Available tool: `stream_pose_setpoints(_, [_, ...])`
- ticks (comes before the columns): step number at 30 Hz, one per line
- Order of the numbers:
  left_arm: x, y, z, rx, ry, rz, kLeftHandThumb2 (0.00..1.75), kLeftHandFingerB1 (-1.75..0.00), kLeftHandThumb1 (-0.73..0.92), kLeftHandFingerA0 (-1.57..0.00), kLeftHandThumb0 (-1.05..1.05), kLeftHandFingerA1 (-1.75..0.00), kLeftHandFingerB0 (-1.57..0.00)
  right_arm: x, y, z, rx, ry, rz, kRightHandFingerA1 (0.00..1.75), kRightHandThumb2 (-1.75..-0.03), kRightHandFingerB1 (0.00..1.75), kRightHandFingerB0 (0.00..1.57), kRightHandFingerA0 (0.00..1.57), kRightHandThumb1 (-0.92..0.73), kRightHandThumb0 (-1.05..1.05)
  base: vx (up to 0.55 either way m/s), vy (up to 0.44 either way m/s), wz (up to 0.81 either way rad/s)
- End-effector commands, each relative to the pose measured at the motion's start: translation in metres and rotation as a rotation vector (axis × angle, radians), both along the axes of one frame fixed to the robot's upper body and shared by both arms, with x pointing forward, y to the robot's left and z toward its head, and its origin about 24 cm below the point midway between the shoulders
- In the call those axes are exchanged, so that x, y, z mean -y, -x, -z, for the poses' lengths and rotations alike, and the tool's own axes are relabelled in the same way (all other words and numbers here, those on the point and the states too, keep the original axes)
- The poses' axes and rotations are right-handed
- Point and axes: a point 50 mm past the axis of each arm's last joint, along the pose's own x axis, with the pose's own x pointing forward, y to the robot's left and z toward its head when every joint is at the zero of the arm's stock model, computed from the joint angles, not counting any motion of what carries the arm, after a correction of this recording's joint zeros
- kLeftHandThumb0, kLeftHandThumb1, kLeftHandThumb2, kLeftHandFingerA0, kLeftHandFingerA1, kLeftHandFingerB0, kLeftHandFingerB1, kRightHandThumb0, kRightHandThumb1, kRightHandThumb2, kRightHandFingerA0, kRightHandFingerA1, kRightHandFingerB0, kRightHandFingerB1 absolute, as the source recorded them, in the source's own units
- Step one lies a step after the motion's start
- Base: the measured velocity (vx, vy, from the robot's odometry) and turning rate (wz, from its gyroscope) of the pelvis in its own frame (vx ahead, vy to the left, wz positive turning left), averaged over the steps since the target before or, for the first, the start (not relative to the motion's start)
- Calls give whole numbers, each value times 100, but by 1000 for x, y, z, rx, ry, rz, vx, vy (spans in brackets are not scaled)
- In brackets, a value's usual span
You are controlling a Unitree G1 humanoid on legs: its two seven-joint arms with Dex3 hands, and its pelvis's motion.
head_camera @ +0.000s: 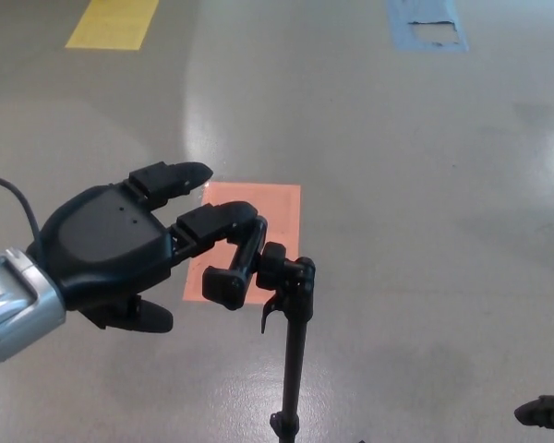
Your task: The robot uses its left hand to grab the top of a phone stand kept on the floor and tilt it upwards to adjust its angle
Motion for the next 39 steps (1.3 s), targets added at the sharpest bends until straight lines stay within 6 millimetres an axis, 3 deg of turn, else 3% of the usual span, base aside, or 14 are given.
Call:
stream_pose_setpoints(1, [-3, 1, 8, -7, -21, -23, 86, -10, 51, -4, -79, -13, 0, 6, -1, -2, -8, 21, 9, 49, -101, 47, 1, 3, -49, -32, 0, 0, 0])
stream_pose_setpoints(3, [-3, 1, 9, -14, -24, -23, 86, -9, 52, -4, -80, -12, 0, 5, -1, -3, -8, 18, 13, 49, -101, 47, 1, 3, -49, -32, 0, 0, 0])
stream_pose_setpoints(4, [-4, 2, 10, -16, -25, -24, 86, -9, 51, -4, -79, -11, 0, 5, -1, -3, -7, 17, 14, 35, -61, 28, 17, 20, -68, -56, 0, 0, 0])
stream_pose_setpoints(7, [-4, 0, 11, -19, -27, -29, 86, -13, 49, -3, -76, -14, 0, 6, -3, -4, 1, 12, 20, 35, -61, 28, 17, 20, -68, -55, 0, 0, 0])
stream_pose_setpoints(15, [-5, 1, 19, -41, -34, -35, 87, -16, 49, -5, -75, -18, 0, 6, -5, -6, 7, 15, 8, 35, -61, 28, 17, 19, -68, -56, 0, 0, 0])
stream_pose_setpoints(16, [-5, 1, 20, -45, -35, -34, 87, -16, 50, -6, -76, -19, 0, 6, -5, -7, 8, 13, 8, 49, -101, 47, 0, 3, -49, -33, 0, 0, 0])
stream_pose_setpoints(26, [-8, 5, 35, -90, -68, -48, 87, -17, 49, -5, -73, -21, 0, 4, -8, -9, 13, 15, 4, 49, -102, 47, 0, 3, -50, -32, 0, 0, 0])
stream_pose_setpoints(30, [-9, 4, 37, -89, -78, -50, 87, -15, 50, -5, -75, -19, 0, 4, -10, -10, 15, 19, 7, 49, -101, 47, 0, 3, -50, -32, 0, 0, 0])
stream_pose_setpoints(31, [-9, 4, 38, -93, -77, -52, 86, -15, 49, -6, -74, -20, 0, 4, -11, -10, 16, 20, 5, 36, -61, 28, 17, 19, -68, -56, 0, 0, 0])
stream_pose_setpoints(32, [-9, 4, 40, -100, -73, -54, 86, -16, 49, -7, -74, -21, 0, 4, -11, -11, 17, 20, 0, 50, -101, 47, 0, 3, -48, -33, 0, 0, 0])
stream_pose_setpoints(34, [-10, 5, 42, -103, -71, -54, 86, -15, 49, -8, -75, -20, 0, 4, -12, -12, 19, 19, -8, 50, -101, 47, 0, 3, -48, -33, 0, 0, 0])
stream_pose_setpoints(36, [-10, 5, 42, -105, -81, -54, 87, -15, 50, -6, -76, -19, 0, 4, -13, -13, 20, 20, -7, 36, -61, 28, 17, 20, -67, -58, 0, 0, 0])
stream_pose_setpoints(37, [-10, 4, 43, -105, -92, -55, 88, -15, 51, -4, -76, -18, 0, 4, -13, -13, 22, 14, -3, 50, -100, 47, 0, 3, -48, -33, 0, 0, 0])
stream_pose_setpoints(39, [-9, 4, 43, -101, -104, -55, 88, -17, 49, -4, -74, -20, 0, 4, -14, -14, 25, 8, 2, 49, -100, 47, 0, 3, -48, -33, 0, 0, 0])
